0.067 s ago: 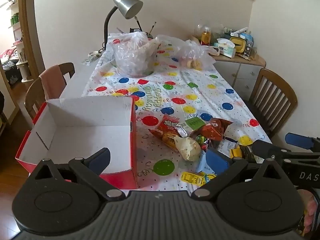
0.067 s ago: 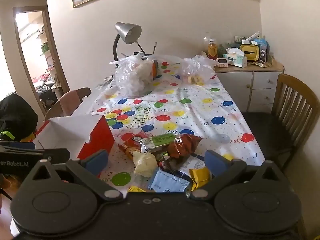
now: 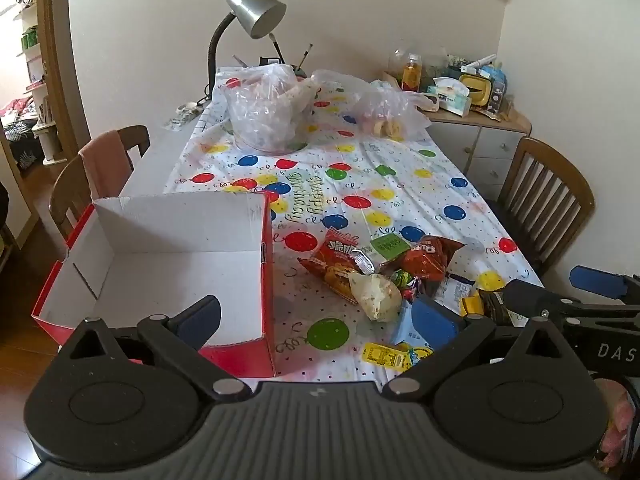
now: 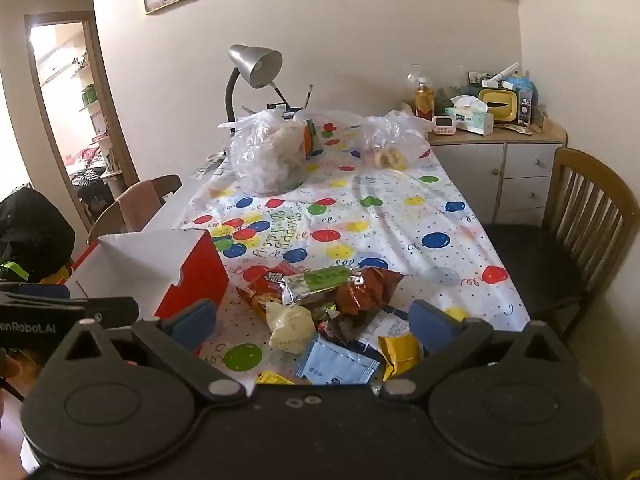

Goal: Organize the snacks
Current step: 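Move both tools toward the snack pile beside the cardboard box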

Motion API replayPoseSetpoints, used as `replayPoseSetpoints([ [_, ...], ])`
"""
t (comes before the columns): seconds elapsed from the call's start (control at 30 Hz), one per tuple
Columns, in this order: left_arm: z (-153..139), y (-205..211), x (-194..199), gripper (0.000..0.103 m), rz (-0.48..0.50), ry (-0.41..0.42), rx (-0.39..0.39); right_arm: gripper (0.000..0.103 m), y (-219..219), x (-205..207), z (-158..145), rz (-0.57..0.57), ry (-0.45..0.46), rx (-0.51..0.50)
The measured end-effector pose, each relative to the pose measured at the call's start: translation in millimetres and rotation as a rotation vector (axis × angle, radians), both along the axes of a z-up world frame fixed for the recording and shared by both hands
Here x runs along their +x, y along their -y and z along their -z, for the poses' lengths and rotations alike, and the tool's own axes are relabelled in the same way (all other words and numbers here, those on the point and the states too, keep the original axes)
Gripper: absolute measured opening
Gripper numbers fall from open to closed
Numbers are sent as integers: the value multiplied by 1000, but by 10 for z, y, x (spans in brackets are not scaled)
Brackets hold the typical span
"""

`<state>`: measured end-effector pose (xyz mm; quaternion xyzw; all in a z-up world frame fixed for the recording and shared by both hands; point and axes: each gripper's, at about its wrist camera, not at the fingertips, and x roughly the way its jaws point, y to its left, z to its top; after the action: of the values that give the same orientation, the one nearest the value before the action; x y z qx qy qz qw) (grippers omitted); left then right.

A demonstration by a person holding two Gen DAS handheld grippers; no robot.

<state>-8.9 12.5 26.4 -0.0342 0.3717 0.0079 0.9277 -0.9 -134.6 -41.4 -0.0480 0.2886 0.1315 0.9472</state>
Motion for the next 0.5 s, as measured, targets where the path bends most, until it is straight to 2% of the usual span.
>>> replayPoseSetpoints([
  [0.13,22,32,-75,102,-5,10,16,103,259,98,-54,4,12,-11],
  [0.2,5,11,-84,102,-7,5,14,103,275,-27,-74,-1,18,2],
  [0.5,71,15,-156,102,-4,-14,12,103,312,-96,-61,-3,-20,11],
])
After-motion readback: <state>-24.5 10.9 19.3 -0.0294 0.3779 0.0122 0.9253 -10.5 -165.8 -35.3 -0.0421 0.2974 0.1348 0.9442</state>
